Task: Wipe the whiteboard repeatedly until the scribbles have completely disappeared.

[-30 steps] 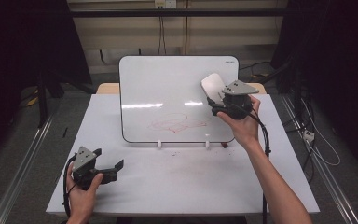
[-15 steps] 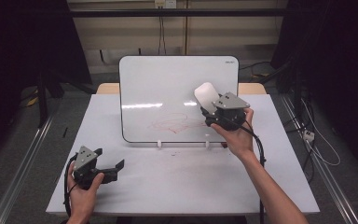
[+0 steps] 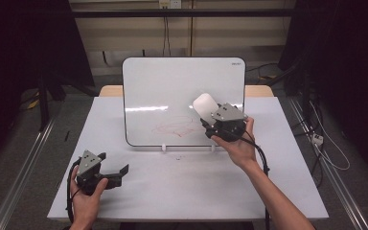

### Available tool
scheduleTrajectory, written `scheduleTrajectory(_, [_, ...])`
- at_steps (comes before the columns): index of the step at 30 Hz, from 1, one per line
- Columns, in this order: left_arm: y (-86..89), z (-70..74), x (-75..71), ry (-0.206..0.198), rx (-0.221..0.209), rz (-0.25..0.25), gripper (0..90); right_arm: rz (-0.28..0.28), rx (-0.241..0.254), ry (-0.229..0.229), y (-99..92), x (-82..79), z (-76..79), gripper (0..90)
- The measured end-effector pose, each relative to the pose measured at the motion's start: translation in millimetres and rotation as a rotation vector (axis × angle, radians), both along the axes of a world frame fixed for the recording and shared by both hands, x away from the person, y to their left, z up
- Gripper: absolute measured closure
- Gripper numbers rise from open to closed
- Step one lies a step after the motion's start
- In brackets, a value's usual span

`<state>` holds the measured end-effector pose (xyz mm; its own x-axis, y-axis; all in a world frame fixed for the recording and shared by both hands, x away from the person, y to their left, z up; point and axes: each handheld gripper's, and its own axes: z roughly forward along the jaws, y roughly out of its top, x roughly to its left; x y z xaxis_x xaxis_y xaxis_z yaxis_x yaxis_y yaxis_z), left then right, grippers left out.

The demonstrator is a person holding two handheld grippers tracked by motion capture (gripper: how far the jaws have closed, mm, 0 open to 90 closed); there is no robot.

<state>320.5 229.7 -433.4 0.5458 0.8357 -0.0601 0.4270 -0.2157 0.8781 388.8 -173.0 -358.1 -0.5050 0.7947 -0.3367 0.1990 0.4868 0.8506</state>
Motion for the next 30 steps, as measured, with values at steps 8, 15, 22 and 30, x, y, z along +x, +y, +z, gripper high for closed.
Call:
scheduleTrajectory(8, [0.7,0.5,-0.6,-0.003,-0.001,0.000,5.1,-0.017,-0.048,0.003,6.3,2.5,-11.3,31.8])
scheduleTrajectory(15, [0.7,0.8,-0.7,-0.005,0.001,-0.001,5.1,-0.050,-0.058,0.000,3.6,8.9,-15.6,31.8])
scheduleTrajectory(22, [0.3,0.0,0.3,0.003,0.007,-0.005,5.2,-0.091,-0.101,-0.008,5.2,16.3,-22.8,31.8])
scheduleTrajectory(30, [0.6,0.1,0.0,0.004,0.005,-0.009,5.4,-0.134,-0.122,0.003,6.5,26.0,-31.5,31.8])
